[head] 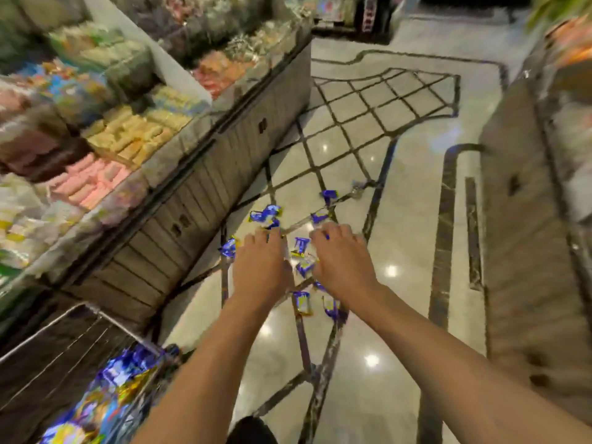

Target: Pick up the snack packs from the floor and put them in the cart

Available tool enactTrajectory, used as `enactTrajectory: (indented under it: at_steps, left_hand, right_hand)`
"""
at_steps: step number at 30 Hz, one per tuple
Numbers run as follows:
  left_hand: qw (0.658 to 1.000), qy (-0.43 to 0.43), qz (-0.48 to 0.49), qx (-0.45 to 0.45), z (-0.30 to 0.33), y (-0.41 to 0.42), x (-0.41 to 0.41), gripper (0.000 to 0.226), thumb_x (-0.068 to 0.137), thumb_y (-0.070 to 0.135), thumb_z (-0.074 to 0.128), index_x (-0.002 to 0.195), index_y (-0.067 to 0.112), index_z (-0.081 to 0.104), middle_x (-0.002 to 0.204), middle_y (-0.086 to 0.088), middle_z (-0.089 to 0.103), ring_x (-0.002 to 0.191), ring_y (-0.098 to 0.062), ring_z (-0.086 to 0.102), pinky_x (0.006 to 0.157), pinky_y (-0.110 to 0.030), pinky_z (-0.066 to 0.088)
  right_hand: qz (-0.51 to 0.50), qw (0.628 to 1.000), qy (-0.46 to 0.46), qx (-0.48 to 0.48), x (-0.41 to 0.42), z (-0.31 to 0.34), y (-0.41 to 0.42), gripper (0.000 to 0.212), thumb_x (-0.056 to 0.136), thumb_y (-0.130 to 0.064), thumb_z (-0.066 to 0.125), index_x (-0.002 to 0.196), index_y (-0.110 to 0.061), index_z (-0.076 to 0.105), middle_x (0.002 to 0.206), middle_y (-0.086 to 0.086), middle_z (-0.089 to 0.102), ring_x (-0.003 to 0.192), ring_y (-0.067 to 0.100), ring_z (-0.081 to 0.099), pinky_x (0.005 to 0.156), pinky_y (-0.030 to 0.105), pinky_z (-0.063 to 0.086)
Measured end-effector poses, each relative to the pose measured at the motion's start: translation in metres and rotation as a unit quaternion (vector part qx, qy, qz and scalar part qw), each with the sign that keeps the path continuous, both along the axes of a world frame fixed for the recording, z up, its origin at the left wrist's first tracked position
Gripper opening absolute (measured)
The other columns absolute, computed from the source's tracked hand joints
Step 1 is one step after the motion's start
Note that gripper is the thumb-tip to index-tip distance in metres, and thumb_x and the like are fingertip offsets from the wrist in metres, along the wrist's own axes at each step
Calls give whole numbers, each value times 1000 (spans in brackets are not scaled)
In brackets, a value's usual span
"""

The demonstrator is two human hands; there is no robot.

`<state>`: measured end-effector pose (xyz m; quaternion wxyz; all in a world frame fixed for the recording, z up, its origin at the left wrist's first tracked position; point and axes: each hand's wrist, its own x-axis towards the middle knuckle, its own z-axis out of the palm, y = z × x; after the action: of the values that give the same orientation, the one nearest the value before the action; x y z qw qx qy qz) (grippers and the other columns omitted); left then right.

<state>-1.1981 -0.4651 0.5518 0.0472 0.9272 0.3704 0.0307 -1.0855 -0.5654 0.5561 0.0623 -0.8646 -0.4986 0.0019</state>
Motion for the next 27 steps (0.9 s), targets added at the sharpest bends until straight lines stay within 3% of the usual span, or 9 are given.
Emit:
enactTrajectory:
  at_steps: [4, 10, 14, 19, 27]
  left_hand:
    - [998, -3, -53, -18, -2, -24, 84, 59, 86, 27, 63, 140, 14, 41, 134, -11, 50, 122, -33, 46, 96, -42, 41]
    - [992, 17, -115, -46, -20, -35, 197, 59, 88, 32, 63, 137, 12, 39, 130, -12, 49, 119, -33, 46, 88, -40, 44]
    - [991, 21, -121, -52, -39, -12, 278, 50, 88, 23, 59, 134, 13, 40, 127, -11, 50, 113, -32, 48, 84, -39, 45]
    - [989, 35, -133, -60, -36, 32, 380, 50, 86, 24, 59, 132, 14, 42, 125, -10, 50, 113, -31, 49, 81, -36, 41]
    - [988, 41, -127, -75, -21, 86, 526, 51, 88, 25, 57, 135, 16, 39, 126, -7, 49, 114, -30, 48, 87, -39, 44]
  right_hand:
    - [-78, 997, 11, 2, 76, -2, -46, 53, 84, -27, 62, 134, -22, 47, 133, 6, 46, 121, 29, 43, 93, 41, 38]
    - [-153, 987, 48, -3, 181, -21, -67, 51, 86, -25, 63, 133, -23, 44, 136, 5, 37, 123, 28, 38, 87, 41, 42]
    - [-160, 985, 52, -40, 261, -32, -49, 60, 85, -29, 64, 139, -22, 38, 137, 6, 37, 123, 28, 38, 91, 42, 41]
    - [-171, 983, 45, -55, 367, -29, -11, 57, 86, -27, 61, 138, -21, 39, 134, 5, 41, 121, 28, 40, 91, 42, 41]
    - [-145, 986, 47, -70, 517, -20, 43, 58, 86, -24, 62, 138, -21, 37, 133, 7, 41, 119, 29, 41, 91, 42, 40]
